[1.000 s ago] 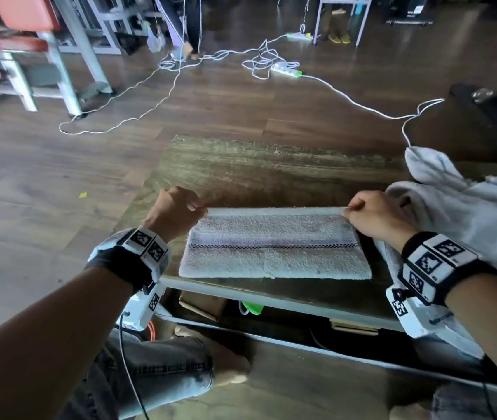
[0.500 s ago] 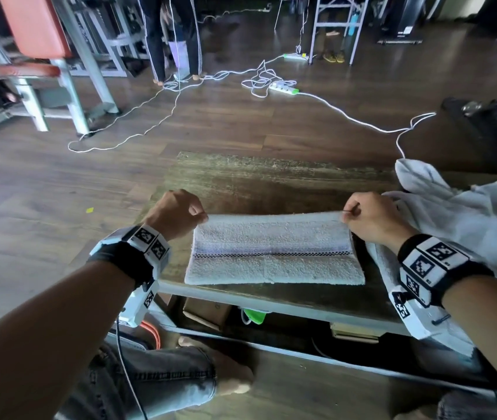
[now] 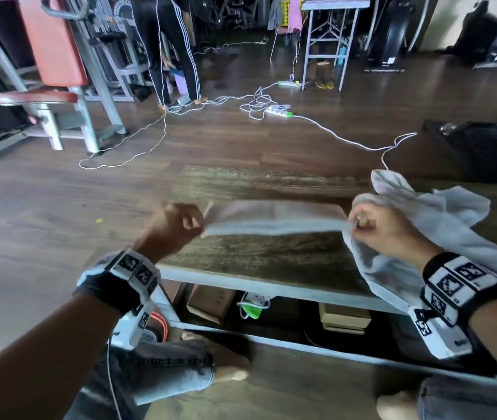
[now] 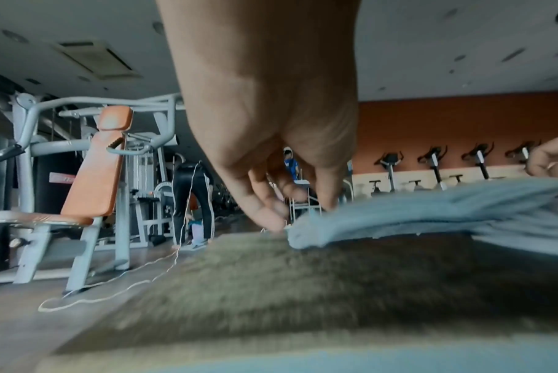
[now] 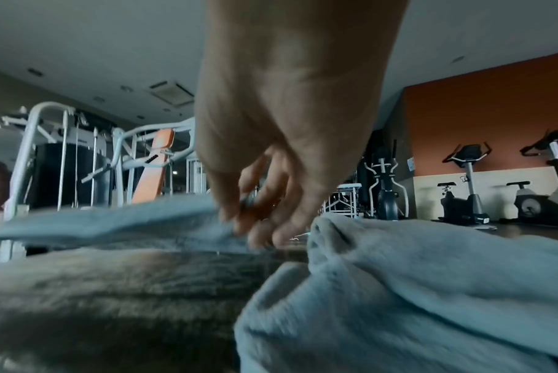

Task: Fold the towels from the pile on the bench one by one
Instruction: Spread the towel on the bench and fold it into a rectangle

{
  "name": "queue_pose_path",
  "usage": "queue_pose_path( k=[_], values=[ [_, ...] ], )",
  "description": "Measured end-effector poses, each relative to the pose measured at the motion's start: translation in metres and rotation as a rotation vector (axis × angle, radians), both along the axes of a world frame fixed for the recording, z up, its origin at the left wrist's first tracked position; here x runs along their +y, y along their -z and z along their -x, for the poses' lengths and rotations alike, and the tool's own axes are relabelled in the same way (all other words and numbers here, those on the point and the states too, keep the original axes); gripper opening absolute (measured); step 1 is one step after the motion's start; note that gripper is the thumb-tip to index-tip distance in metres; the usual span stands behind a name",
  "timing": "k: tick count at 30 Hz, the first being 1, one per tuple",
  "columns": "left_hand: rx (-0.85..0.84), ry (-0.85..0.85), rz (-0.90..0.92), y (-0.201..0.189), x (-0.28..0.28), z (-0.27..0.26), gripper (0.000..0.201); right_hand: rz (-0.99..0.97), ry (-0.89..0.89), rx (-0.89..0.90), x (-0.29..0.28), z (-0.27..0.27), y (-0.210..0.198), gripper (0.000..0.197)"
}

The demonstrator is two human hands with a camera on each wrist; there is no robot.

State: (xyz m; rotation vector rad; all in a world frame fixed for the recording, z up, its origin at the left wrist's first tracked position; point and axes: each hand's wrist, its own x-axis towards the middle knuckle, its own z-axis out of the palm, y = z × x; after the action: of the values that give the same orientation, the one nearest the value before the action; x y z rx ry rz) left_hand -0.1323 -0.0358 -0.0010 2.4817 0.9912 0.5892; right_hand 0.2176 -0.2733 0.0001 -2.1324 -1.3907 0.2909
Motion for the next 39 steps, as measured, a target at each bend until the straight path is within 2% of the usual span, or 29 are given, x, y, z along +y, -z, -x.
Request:
queue_pose_path(
  k=[2,3,5,6,11,16,22,28,31,32,35,36,37,39],
  values=[
    [0.149,-0.016,0.147,0.023,-0.018,0.01,0.024,0.324,-0.076,0.124,-0.015,0.002,0.013,0.019],
    [0.191,-0.031,0.195,0.032,-0.027,0.012,0.021,0.389,-0.077,0.141,-0.021,0.004,0.019,0.014],
    [0.194,-0.116,0.218,0.046,-0.041,0.012,0.008,0.32,0.007,0.117,-0.025,0.009,0.029,0.004],
    [0.185,-0.173,0.232,0.05,-0.046,0.01,0.007,0.269,0.065,0.092,-0.025,0.012,0.033,0.006],
    [0.156,-0.383,0.268,0.06,-0.05,-0.006,0.029,0.237,0.231,-0.026,-0.02,0.028,0.045,0.044],
    [0.059,-0.485,0.298,0.058,-0.047,-0.02,0.033,0.21,0.281,-0.037,-0.02,0.037,0.051,0.049],
    [0.017,-0.487,0.327,0.055,-0.037,-0.025,0.019,0.234,0.255,-0.037,-0.019,0.033,0.047,0.046],
    [-0.019,-0.555,0.293,0.046,-0.032,-0.021,0.017,0.232,0.261,0.02,-0.021,0.031,0.034,0.029],
    [0.005,-0.518,0.307,0.047,-0.031,-0.021,0.016,0.301,0.222,0.042,-0.019,0.03,0.037,0.03],
    [0.025,-0.501,0.323,0.047,-0.032,-0.022,0.021,0.313,0.211,0.046,-0.018,0.029,0.039,0.03],
    [0.139,-0.458,0.344,0.05,-0.035,-0.027,0.067,0.336,0.207,0.046,-0.016,0.029,0.042,0.035],
    [0.141,-0.453,0.338,0.05,-0.037,-0.029,0.073,0.343,0.21,0.047,-0.015,0.029,0.043,0.037],
    [0.111,-0.449,0.336,0.048,-0.04,-0.031,0.072,0.348,0.216,0.047,-0.015,0.03,0.042,0.037],
    [0.038,-0.462,0.341,0.048,-0.042,-0.034,0.057,0.351,0.216,0.05,-0.015,0.03,0.039,0.038]
  ],
)
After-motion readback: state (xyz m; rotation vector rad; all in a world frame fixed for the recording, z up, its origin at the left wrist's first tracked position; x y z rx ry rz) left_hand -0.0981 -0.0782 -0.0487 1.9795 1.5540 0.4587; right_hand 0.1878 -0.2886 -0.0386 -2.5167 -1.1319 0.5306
